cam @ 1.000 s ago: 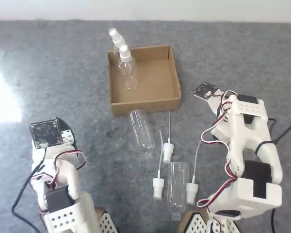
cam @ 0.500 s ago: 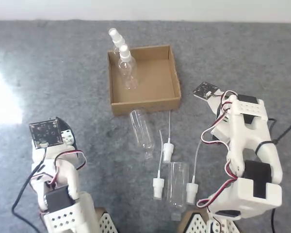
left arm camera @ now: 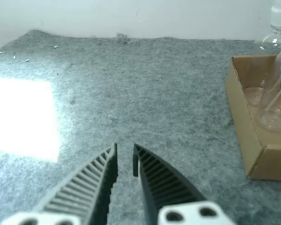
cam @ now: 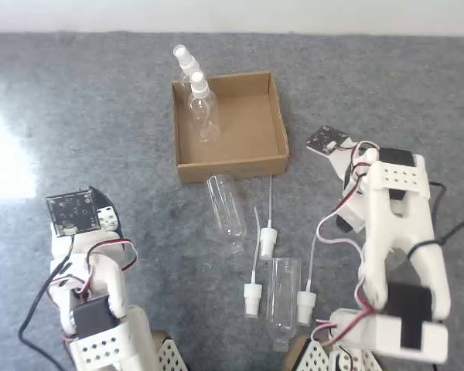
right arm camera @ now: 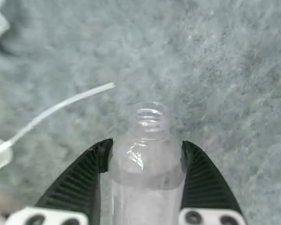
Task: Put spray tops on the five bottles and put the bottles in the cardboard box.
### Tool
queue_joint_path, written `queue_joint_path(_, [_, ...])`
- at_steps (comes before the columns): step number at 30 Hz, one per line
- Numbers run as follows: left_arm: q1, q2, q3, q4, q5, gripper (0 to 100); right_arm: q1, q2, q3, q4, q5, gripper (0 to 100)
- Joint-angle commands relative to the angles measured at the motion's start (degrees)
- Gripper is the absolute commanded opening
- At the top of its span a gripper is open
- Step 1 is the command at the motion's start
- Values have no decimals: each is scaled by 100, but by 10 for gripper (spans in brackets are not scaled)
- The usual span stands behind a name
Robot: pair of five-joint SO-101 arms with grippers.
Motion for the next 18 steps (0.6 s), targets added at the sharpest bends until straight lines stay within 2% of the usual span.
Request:
queue_joint_path(1, [-26, -35, -57, -202, -53, 56, -347, -840, -290, 426, -440, 91])
queue_joint_path(9, [-26, -35, -57, -202, -53, 56, -963, -1613, -281, 558, -1327, 91])
queue_joint_path(18, [-26, -35, -57, -202, -53, 56, -1209, -1727, -281, -198, -2488, 90])
